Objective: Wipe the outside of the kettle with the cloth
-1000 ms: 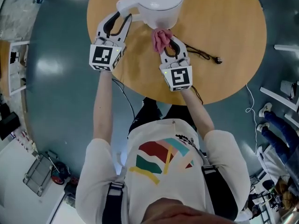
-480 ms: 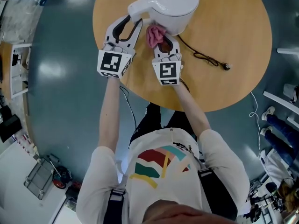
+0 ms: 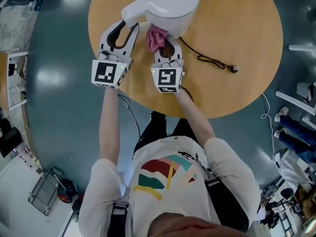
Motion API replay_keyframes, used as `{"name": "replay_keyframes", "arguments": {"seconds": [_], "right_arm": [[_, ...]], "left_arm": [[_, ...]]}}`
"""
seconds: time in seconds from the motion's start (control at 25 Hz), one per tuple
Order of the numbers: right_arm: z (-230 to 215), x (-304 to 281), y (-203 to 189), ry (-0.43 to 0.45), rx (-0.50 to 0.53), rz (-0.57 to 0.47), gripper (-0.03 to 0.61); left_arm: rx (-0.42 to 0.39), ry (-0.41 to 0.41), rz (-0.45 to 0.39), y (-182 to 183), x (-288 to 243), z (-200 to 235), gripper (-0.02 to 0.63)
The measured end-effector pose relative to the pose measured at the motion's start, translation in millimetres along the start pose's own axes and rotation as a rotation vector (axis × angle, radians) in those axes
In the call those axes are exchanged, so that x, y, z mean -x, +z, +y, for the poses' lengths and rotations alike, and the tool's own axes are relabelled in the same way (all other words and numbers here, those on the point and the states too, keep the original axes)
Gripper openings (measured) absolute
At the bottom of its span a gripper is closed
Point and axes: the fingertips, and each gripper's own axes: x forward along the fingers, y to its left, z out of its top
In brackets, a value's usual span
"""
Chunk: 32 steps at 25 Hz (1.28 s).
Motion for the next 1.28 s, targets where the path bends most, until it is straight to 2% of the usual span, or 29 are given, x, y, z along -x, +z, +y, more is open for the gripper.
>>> {"name": "replay_keyframes", "arguments": {"seconds": [0.36, 0.64, 0.84, 0.96, 1.28], "right_arm": [[-46.9, 35.2, 2.0, 0.071, 0.048, -0.007, 0.048], [-79.1, 39.6, 7.0, 0.065, 0.000, -0.001, 0.048], [-112.6, 31.8, 8.8, 0.040, 0.001, 0.012, 0.048], [-121.5, 25.5, 9.7, 0.072, 0.027, 0.010, 0.048], [-150.0, -10.4, 12.2, 0.158, -0.022, 0.012, 0.046]], "left_arm": [[-0.022, -0.048, 0.019, 1.9, 0.4, -2.3, 0.175], [-0.022, -0.070, 0.023, 2.0, -0.1, -3.6, 0.175], [-0.023, -0.073, 0.037, 0.7, 0.2, -3.9, 0.175], [-0.022, -0.073, 0.036, 0.2, 0.9, -7.2, 0.176], [-0.020, -0.072, 0.043, 2.4, -7.3, -5.7, 0.175]]}}
